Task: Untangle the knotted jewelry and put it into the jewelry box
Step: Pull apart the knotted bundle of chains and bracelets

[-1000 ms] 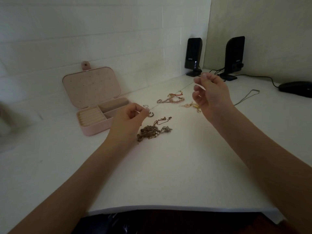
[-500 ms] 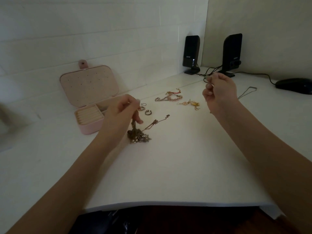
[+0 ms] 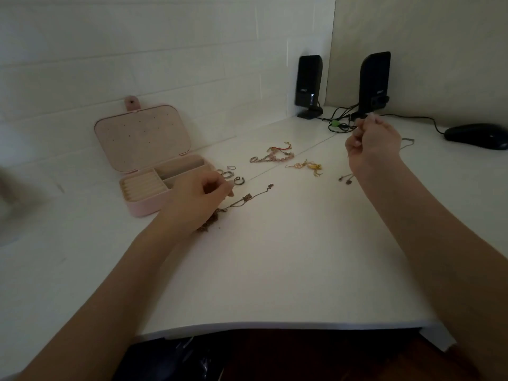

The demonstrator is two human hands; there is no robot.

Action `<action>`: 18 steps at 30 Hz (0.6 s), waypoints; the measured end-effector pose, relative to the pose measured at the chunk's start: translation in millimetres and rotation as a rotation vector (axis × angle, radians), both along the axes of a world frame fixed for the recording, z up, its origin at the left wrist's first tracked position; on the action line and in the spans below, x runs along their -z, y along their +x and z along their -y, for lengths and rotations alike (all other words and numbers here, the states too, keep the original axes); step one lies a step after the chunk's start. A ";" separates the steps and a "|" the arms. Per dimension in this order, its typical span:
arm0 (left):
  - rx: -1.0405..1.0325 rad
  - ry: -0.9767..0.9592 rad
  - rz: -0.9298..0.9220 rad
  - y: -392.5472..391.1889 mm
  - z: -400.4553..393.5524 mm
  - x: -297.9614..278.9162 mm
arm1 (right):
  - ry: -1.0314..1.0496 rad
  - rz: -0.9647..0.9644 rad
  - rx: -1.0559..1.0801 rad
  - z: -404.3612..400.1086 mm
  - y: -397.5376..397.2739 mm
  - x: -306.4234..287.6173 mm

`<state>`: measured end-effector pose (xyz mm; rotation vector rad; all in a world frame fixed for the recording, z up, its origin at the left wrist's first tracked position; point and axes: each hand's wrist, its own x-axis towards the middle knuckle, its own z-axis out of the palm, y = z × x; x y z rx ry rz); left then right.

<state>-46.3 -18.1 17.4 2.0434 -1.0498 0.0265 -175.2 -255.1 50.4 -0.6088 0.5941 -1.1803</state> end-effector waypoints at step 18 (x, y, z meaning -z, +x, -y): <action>0.183 -0.279 -0.261 -4.2 3.2 -2.5 | -0.927 -0.771 -0.726 -87.0 24.3 8.0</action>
